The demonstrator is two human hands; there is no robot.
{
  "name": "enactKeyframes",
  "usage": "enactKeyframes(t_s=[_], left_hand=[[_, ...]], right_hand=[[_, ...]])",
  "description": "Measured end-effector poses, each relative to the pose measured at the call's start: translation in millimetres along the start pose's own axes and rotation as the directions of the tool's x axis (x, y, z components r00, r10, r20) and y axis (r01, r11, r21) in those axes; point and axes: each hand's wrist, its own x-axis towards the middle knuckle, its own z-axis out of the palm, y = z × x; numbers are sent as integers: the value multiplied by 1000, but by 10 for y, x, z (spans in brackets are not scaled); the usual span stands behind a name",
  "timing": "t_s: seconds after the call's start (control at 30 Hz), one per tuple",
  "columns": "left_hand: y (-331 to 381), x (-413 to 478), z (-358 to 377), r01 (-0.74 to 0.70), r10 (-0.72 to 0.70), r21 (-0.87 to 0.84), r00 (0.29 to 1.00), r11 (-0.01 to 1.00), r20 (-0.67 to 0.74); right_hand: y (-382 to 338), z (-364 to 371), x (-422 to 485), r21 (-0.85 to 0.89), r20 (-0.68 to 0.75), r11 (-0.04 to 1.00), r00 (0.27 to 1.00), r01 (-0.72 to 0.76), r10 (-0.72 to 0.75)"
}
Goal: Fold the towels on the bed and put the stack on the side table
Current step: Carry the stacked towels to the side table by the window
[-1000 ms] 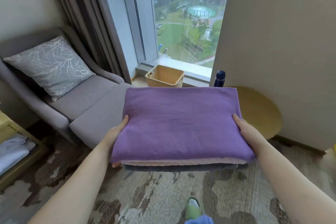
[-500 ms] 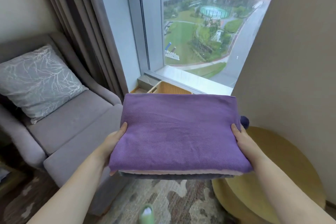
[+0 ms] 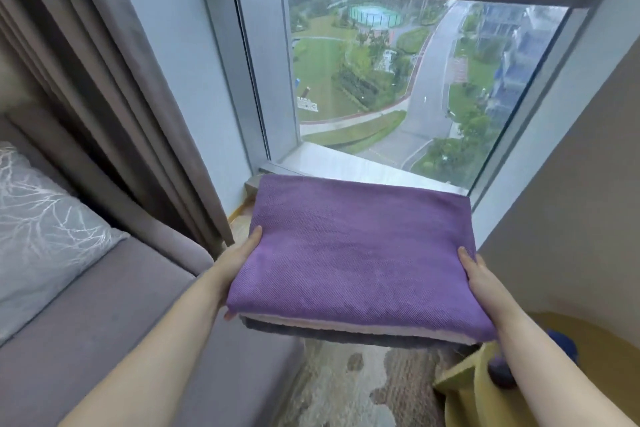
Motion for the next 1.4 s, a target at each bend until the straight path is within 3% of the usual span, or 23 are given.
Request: enactKeyframes(t_s=[0.33, 0.57, 0.83, 0.97, 1.13, 1.4], left_hand=[[515, 1795, 614, -72, 68, 57, 995, 996, 69], [1219, 2632, 868, -29, 23, 48, 993, 998, 116], [1397, 3370, 875, 127, -120, -20, 971, 992, 209], [1371, 3802, 839, 197, -185, -18, 947, 980, 262], [1286, 4540, 727, 290, -251, -34, 877, 956, 410], [889, 5768, 395, 355, -360, 113, 781, 928, 511]], right_hand=[[-334, 58, 1780, -78, 6, 991, 994, -109, 110], [-866, 74, 2777, -25, 2, 983, 983, -182, 182], [-907, 243, 3332, -73, -54, 962, 964, -263, 259], [-855, 421, 3450, -69, -91, 952, 952, -299, 292], [-639, 895, 3526, 74, -118, 939, 932, -336, 343], [126, 1869, 3729, 91, -281, 930, 886, -357, 368]])
